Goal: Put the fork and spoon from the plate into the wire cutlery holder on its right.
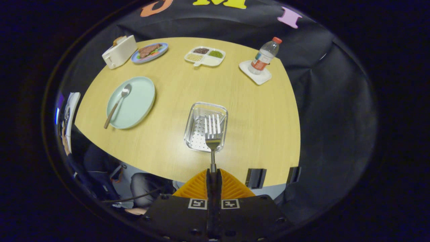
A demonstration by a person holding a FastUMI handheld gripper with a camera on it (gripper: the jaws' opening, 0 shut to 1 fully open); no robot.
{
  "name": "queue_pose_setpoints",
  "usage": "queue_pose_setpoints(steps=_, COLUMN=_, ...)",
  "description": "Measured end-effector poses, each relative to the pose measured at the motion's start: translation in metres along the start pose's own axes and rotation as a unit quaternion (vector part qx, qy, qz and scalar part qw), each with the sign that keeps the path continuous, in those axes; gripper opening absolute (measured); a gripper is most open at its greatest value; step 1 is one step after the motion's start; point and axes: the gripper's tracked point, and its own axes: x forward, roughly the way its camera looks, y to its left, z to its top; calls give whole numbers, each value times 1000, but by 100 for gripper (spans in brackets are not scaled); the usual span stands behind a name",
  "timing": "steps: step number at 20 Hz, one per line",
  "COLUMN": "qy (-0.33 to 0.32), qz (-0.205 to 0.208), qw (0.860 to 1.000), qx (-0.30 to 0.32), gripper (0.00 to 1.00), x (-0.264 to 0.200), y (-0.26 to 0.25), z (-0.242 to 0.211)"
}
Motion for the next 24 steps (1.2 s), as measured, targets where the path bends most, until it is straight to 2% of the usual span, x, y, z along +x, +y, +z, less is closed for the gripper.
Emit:
queue_pose_setpoints(steps=2, qy=24, qz=-1, qw=1000, qx=-3, gripper=1, x=0, y=-1, z=-1)
queue_pose_setpoints(steps=6, qy=63, qz=-33, qw=997, qx=-40, gripper=0, x=-7, y=-8, z=5)
queue_pose_setpoints(steps=11, qy=131, qz=-65, qw=983, qx=-112, gripper=1, x=-9, y=-7, z=8)
queue_pose_setpoints(steps=19, qy=167, qz=-76, qw=974, qx=-134, gripper=3, x=-2, y=-8, z=34)
queue_pose_setpoints(steps=20, qy=166, qz=-75, qw=974, qx=-133, gripper=9, x=-2, y=-7, z=38)
queue_pose_setpoints(steps=21, qy=163, qz=-78, qw=974, qx=-134, gripper=10, x=-1, y=-8, z=38)
queue_pose_setpoints(steps=22, qy=163, qz=-80, qw=974, qx=-136, gripper=17, x=-2, y=-8, z=39)
queue_pose_setpoints(steps=23, qy=160, qz=-81, qw=974, qx=-138, gripper=32, x=-2, y=-7, z=38)
queue_pose_setpoints(steps=24, qy=159, qz=-82, qw=974, qx=-141, gripper=35, x=-5, y=-6, z=39)
